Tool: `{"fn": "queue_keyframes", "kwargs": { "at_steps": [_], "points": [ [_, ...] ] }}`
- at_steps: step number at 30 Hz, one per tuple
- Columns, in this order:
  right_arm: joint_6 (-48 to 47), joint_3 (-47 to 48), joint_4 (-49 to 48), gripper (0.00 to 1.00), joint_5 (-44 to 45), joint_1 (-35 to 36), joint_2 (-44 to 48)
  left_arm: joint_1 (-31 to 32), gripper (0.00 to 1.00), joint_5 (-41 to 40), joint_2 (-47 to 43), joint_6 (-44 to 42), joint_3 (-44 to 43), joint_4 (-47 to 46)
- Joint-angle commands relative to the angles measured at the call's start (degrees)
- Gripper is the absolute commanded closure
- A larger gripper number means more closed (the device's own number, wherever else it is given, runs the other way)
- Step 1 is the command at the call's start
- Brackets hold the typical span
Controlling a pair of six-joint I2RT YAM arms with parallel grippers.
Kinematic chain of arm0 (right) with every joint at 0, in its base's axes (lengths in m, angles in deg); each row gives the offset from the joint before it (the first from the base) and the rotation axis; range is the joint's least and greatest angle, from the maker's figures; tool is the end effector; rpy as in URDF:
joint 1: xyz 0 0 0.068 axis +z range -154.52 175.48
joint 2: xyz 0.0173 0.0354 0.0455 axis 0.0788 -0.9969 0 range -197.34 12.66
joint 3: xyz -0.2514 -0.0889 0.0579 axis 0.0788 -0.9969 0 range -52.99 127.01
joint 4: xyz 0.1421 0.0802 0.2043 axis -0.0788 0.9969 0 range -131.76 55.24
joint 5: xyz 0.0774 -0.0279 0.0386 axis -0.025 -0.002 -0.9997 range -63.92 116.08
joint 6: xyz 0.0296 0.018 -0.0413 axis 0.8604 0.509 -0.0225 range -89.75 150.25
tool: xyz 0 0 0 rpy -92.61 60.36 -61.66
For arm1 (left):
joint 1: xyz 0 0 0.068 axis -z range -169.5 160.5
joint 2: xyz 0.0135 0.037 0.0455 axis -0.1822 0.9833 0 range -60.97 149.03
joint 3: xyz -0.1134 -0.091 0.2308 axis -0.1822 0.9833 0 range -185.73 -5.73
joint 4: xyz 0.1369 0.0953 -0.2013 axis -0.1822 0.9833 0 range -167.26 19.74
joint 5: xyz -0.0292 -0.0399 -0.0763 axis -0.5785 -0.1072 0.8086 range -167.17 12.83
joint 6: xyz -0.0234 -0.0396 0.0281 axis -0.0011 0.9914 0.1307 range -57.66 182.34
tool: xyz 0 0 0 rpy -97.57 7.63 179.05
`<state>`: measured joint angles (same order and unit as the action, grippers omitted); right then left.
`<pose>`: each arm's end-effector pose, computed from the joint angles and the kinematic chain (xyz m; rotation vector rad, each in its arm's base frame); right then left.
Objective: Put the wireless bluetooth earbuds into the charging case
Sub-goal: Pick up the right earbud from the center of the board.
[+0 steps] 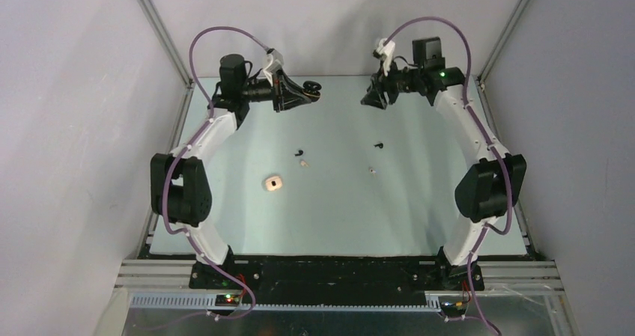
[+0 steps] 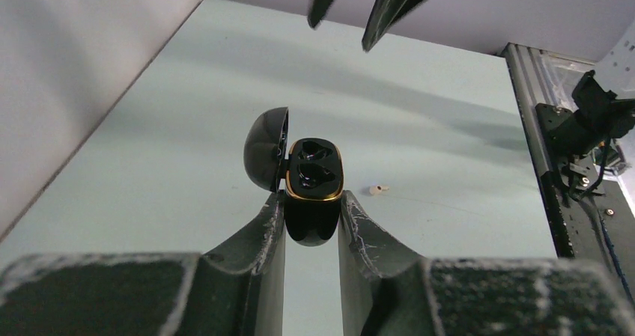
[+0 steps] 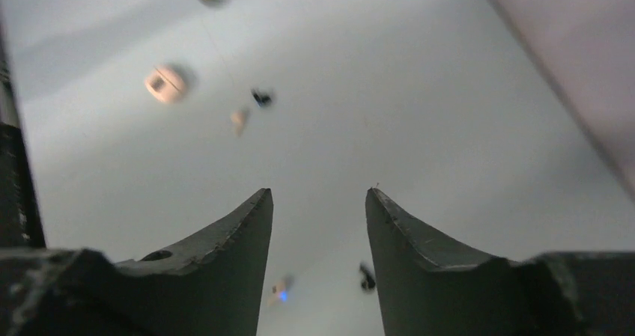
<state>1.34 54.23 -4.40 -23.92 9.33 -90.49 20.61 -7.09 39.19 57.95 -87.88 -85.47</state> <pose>0.3830 0.1224 0.3946 -1.1676 1.6368 0.7636 0.3908 -0.1037 0.3400 1.0762 1.3866 -1.1222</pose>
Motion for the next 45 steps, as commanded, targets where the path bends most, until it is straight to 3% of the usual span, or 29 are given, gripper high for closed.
{"fn": "queue_keyframes", "kwargs": {
  "at_steps": [1, 4, 5, 9, 16, 25, 45],
  "points": [
    [-3.66, -6.73, 3.68, 0.50, 16.49, 0.33, 0.05, -1.58, 1.00, -2.34, -4.06, 3.83, 2.43, -2.73],
    [9.08, -11.63, -1.22, 0.50, 28.56, -0.25, -0.01, -2.27, 1.00, -4.67, -6.33, 5.28, 5.35, -3.30],
    [13.94, -12.80, -2.36, 0.50, 29.98, -0.56, 0.22, -2.28, 1.00, -5.54, -6.75, 5.71, 5.96, -3.81],
    [19.02, -19.93, -4.10, 0.51, 31.22, -0.08, 0.49, -2.65, 1.00, -7.55, -8.87, 7.79, 9.18, -5.60],
    [19.77, -18.66, -3.33, 0.51, 30.22, 0.78, -3.59, -3.22, 1.00, -9.41, -10.91, 11.33, 13.03, -8.77],
    [24.04, -15.13, -1.84, 0.55, 36.50, 0.29, -8.46, -3.87, 1.00, -12.03, -12.55, 14.10, 16.23, -11.34],
    [24.42, -14.48, -2.81, 0.62, 40.21, -0.13, -16.64, -4.35, 1.00, -13.48, -13.32, 16.25, 17.19, -11.30]
  ]
}}
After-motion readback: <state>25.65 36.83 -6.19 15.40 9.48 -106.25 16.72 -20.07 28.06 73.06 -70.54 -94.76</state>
